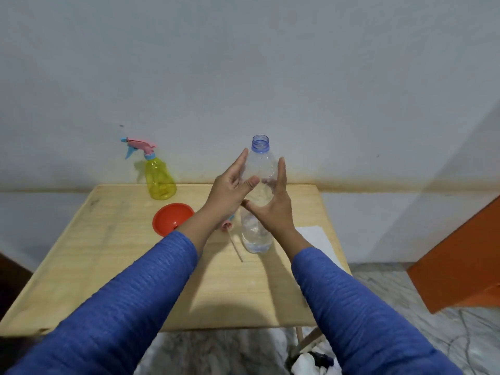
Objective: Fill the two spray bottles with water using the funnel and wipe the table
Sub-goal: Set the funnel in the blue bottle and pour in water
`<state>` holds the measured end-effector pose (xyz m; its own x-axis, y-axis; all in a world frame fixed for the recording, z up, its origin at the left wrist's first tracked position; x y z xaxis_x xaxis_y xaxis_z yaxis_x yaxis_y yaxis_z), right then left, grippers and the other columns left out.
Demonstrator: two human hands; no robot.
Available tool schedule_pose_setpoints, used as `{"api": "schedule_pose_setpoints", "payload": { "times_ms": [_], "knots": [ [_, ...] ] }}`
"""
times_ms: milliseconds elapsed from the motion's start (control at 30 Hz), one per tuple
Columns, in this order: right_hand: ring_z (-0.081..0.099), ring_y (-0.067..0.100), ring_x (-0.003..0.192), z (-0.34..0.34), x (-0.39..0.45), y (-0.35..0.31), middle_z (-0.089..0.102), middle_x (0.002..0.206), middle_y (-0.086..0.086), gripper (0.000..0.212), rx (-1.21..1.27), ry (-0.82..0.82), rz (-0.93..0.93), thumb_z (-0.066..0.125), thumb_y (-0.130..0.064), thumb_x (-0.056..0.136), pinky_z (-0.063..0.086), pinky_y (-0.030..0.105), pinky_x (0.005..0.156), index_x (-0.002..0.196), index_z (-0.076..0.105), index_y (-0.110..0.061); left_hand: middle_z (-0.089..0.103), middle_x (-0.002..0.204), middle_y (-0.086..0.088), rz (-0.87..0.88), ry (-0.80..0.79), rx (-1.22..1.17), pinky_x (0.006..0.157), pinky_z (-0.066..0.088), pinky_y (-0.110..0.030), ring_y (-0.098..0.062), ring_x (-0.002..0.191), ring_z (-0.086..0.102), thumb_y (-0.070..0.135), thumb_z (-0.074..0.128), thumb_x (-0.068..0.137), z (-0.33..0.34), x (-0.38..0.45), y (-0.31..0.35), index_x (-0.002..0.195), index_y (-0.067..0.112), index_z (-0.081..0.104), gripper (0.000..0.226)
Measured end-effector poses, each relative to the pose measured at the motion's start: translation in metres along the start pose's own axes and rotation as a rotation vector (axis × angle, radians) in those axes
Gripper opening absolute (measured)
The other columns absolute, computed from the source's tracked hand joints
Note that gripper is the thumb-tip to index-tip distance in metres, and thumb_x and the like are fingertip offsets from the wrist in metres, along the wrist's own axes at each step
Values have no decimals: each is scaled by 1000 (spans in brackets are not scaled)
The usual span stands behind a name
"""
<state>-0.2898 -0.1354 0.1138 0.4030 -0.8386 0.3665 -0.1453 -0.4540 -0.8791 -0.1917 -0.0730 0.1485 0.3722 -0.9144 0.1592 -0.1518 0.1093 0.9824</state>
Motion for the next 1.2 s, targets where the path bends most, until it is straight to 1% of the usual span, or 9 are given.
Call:
{"api": "schedule_pose_setpoints", "payload": {
  "times_ms": [133, 300, 367, 433, 533, 667, 767, 900, 1200],
  "knots": [
    [56, 12, 95, 18, 14, -11, 55, 116, 6, 113, -37, -52, -100, 83, -32, 64, 38, 2, 78, 138, 0, -54, 42, 145, 7, 35, 290, 126, 105, 33, -19, -5, 131, 40, 27, 64, 87, -32, -26, 12, 142, 27, 35, 62],
    [58, 20, 84, 43, 23, -28, 55, 102, 7, 114, -157, -270, -169, 83, -27, 65, 53, 30, 81, 141, 3, -51, 59, 117, 15, 185, 666, 40, 90, 47, -18, 5, 110, 55, 16, 63, 86, -76, -123, 8, 115, 34, 51, 36],
    [59, 23, 84, 49, 24, -36, 57, 95, 11, 115, -188, -366, -188, 84, -26, 64, 53, 29, 81, 142, 2, -49, 58, 115, 15, 91, 837, 99, 89, 48, -19, 11, 104, 54, 18, 66, 85, -97, -154, -34, 115, 32, 52, 36],
    [60, 24, 82, 54, 23, -43, 58, 90, 13, 115, -227, -461, -198, 84, -25, 64, 51, 22, 78, 142, 2, -50, 56, 120, 11, -87, 926, 134, 95, 48, -31, 8, 106, 52, 21, 69, 82, -114, -170, -90, 123, 26, 50, 45],
    [61, 26, 81, 62, 17, -51, 60, 89, 16, 116, -316, -607, -213, 84, -24, 64, 48, 12, 71, 138, 1, -55, 49, 135, -1, -265, 883, 203, 101, 42, -37, -15, 122, 48, 31, 74, 76, -123, -170, -148, 135, 18, 42, 68],
    [63, 25, 81, 70, 6, -47, 61, 89, 20, 118, -457, -779, -209, 86, -29, 62, 52, 27, 76, 135, -2, -60, 48, 137, 1, -298, 809, 229, 95, 37, -24, -9, 121, 44, 30, 80, 69, -124, -153, -172, 137, 17, 40, 80],
    [61, 19, 79, 74, -1, -40, 60, 86, 12, 119, -563, -890, -219, 86, -30, 61, 52, 28, 79, 132, -3, -64, 48, 139, 1, -326, 796, 222, 101, 40, -32, -14, 125, 46, 36, 82, 66, -124, -145, -192, 140, 21, 38, 87],
    [59, 21, 78, 76, -6, -40, 51, 79, -6, 117, -640, -990, -222, 86, -21, 62, 50, 27, 78, 133, 1, -58, 56, 129, -1, -347, 819, 202, 94, 41, -27, -19, 118, 53, 29, 80, 70, -123, -147, -206, 134, 20, 45, 73],
    [54, 1, 71, 81, -12, -41, 48, 77, -14, 118, -828, -1126, -217, 86, -20, 63, 46, 25, 75, 141, 3, -54, 59, 124, -1, -323, 838, 215, 91, 41, -25, -19, 112, 55, 27, 79, 72, -124, -150, -210, 127, 19, 49, 63]
  ]
}}
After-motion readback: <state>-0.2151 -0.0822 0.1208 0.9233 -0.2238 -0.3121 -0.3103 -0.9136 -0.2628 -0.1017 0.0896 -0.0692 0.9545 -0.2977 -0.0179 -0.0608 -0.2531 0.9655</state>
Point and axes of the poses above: each hand's wrist, its own x-axis towards the middle knuckle, its own z-axis out of the palm, y = z × x, the point moved 9 cm from there along x, towards the middle knuckle
